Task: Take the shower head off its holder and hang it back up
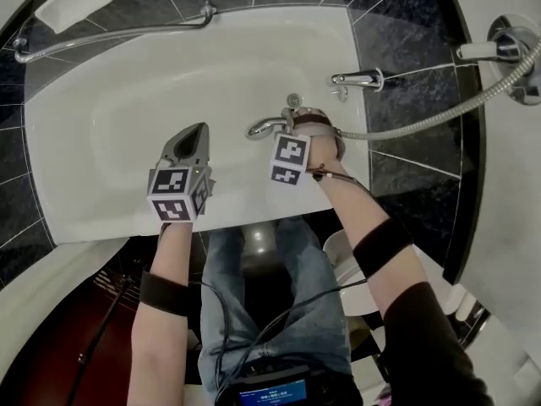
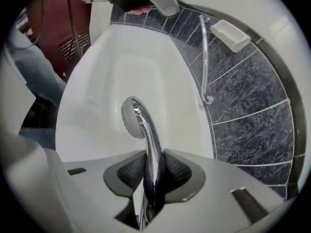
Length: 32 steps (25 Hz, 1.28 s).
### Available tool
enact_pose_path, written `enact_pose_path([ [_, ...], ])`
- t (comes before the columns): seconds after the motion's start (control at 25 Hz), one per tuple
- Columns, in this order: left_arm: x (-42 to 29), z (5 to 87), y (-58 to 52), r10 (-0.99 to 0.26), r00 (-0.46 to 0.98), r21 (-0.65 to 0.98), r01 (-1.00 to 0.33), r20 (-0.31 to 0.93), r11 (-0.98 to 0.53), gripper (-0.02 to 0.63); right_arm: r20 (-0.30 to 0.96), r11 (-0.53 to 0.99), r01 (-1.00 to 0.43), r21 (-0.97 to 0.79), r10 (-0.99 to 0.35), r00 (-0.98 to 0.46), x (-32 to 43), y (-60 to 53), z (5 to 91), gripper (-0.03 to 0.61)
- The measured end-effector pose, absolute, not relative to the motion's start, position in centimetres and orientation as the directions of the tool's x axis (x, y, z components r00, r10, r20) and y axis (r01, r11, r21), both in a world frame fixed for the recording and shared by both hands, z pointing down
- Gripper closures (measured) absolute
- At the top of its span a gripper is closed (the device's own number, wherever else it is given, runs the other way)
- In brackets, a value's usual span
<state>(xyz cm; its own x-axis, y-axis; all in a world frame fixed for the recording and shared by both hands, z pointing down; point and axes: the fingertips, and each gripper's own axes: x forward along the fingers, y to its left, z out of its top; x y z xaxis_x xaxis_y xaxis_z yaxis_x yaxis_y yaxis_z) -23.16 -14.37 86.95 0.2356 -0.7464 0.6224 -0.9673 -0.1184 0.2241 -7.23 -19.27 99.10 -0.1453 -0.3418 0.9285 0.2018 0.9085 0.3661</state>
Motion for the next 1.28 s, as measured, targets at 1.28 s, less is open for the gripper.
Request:
enact_pose_path([
  [1.28,-21.4,94.2,-14.5,-0.721,0.27,0.247,-0.959,0.638,-0.14,0.614,0.876,0.693,0.676,0.249,-0.459,0.148,6.9,-26.9,110.4,0.245],
])
